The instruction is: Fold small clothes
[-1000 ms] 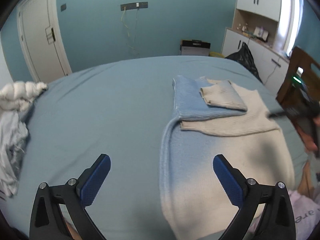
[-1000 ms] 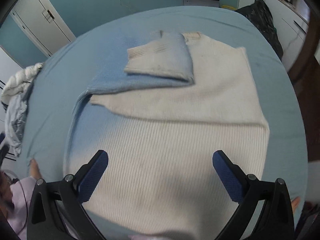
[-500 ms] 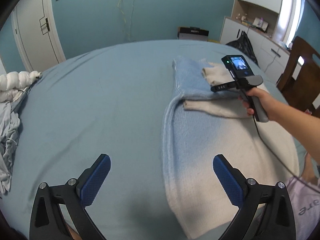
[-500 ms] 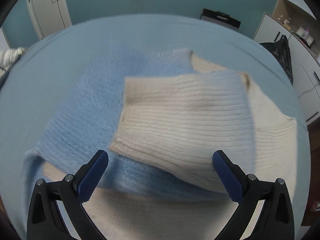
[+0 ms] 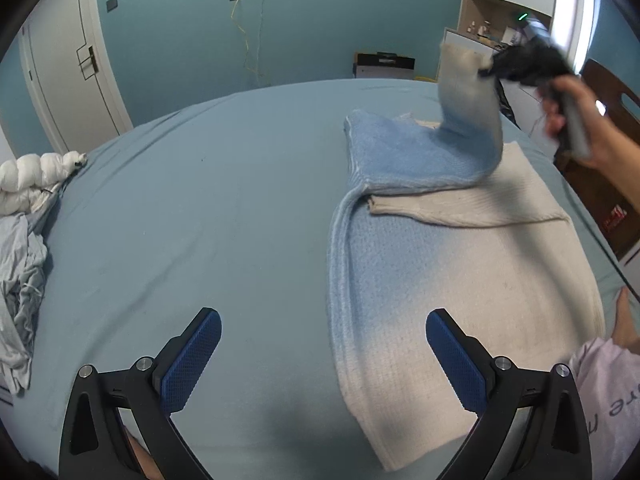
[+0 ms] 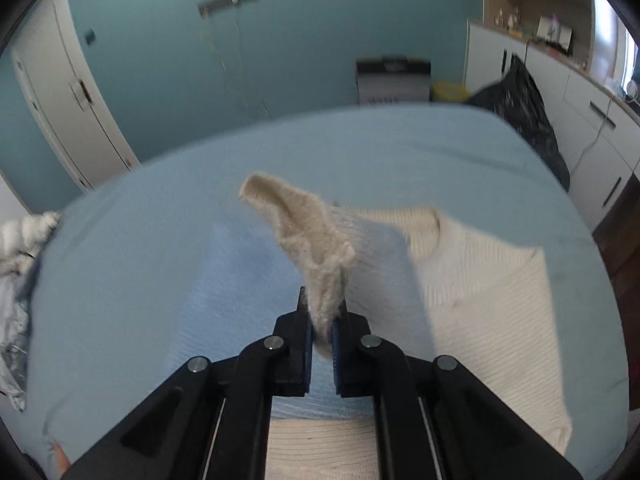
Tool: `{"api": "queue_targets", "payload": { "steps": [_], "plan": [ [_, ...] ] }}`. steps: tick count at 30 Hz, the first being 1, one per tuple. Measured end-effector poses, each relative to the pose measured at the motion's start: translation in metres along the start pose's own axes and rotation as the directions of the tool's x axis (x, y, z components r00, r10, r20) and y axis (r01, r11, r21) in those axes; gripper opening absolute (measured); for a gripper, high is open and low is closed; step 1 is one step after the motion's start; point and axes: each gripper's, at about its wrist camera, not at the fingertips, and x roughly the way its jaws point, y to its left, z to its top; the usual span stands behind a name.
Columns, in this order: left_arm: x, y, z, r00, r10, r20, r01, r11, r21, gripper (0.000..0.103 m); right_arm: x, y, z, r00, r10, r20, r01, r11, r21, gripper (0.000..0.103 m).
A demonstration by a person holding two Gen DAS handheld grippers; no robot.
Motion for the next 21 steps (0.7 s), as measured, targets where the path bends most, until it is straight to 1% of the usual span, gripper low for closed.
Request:
{"api": "queue_targets", "payload": {
  "steps": [2, 4, 5, 6, 8, 9, 10, 12, 13, 14, 15, 16, 17, 18, 19, 20, 21],
  "plan": [
    [0.000, -0.004, 0.004, 1.000, -0.008, -0.006, 0.008, 1.000, -0.003, 0.103, -0.039, -0.007, 0.009, 0.997, 0.061, 0.057, -0.063, 0.997, 0.034, 0.004],
    [0.002, -0.009, 0.007, 1.000, -0.016, -0.009, 0.016, 1.000, -0.008, 0.103, -0.073, -0.025, 0.015, 0.988, 0.107, 0.107, -0.117, 0.990, 0.084, 0.004],
    [0.002, -0.012, 0.008, 1.000, -0.019, -0.008, 0.019, 1.000, -0.006, 0.103, -0.083, -0.032, 0.020, 0.983, 0.134, 0.128, -0.148, 0.983, 0.112, 0.004],
    [0.001, -0.013, 0.009, 1.000, -0.017, -0.006, 0.017, 1.000, 0.000, 0.103, -0.096, -0.046, 0.021, 0.975, 0.166, 0.150, -0.187, 0.972, 0.141, 0.004],
    [0.001, -0.017, 0.008, 1.000, -0.004, 0.006, 0.004, 1.000, 0.022, 0.103, -0.119, -0.083, 0.016, 0.960, 0.191, 0.206, -0.234, 0.949, 0.210, 0.004],
    [0.002, -0.019, 0.007, 1.000, -0.004, 0.008, 0.003, 0.999, 0.035, 0.103, -0.121, -0.099, 0.013, 0.952, 0.207, 0.227, -0.260, 0.937, 0.235, 0.004],
    [0.001, -0.021, 0.006, 1.000, 0.000, 0.006, 0.000, 0.999, 0.049, 0.103, -0.125, -0.119, 0.006, 0.948, 0.205, 0.244, -0.268, 0.928, 0.260, 0.004],
    [0.002, -0.024, 0.004, 1.000, 0.013, -0.001, -0.013, 0.997, 0.071, 0.103, -0.129, -0.147, -0.009, 0.957, 0.144, 0.250, -0.217, 0.931, 0.294, 0.004],
    [0.003, -0.024, 0.002, 1.000, 0.011, -0.003, -0.011, 0.997, 0.076, 0.103, -0.125, -0.169, -0.018, 0.966, 0.114, 0.231, -0.188, 0.924, 0.333, 0.004],
    [0.003, -0.024, 0.001, 1.000, 0.006, -0.009, -0.006, 0.997, 0.079, 0.103, -0.118, -0.188, -0.030, 0.973, 0.100, 0.208, -0.175, 0.907, 0.384, 0.004],
    [0.004, -0.024, 0.000, 1.000, 0.004, -0.014, -0.003, 0.997, 0.081, 0.103, -0.108, -0.216, -0.047, 0.982, 0.092, 0.164, -0.159, 0.876, 0.455, 0.006],
    [0.005, -0.024, 0.000, 1.000, 0.004, -0.018, -0.003, 0.997, 0.083, 0.103, -0.094, -0.231, -0.060, 0.991, 0.084, 0.101, -0.124, 0.853, 0.507, 0.015],
    [0.006, -0.024, -0.001, 1.000, 0.004, -0.022, -0.002, 0.996, 0.085, 0.103, -0.075, -0.253, -0.077, 0.997, 0.072, -0.009, -0.054, 0.820, 0.570, 0.024],
    [0.007, -0.024, -0.001, 1.000, 0.003, -0.024, -0.001, 0.996, 0.085, 0.103, -0.060, -0.262, -0.091, 0.994, 0.062, -0.095, 0.009, 0.793, 0.609, 0.047],
    [0.007, -0.024, -0.001, 1.000, -0.001, -0.026, 0.003, 0.996, 0.086, 0.103, -0.045, -0.278, -0.108, 0.979, 0.052, -0.195, 0.088, 0.760, 0.644, 0.052],
    [0.007, -0.023, 0.000, 1.000, -0.006, -0.030, 0.009, 0.996, 0.086, 0.103, -0.037, -0.289, -0.126, 0.962, 0.025, -0.273, 0.163, 0.747, 0.645, 0.052],
    [0.008, -0.023, 0.000, 0.999, -0.007, -0.033, 0.010, 0.996, 0.087, 0.103, -0.037, -0.293, -0.134, 0.957, 0.002, -0.289, 0.190, 0.750, 0.634, 0.052]
  ]
}}
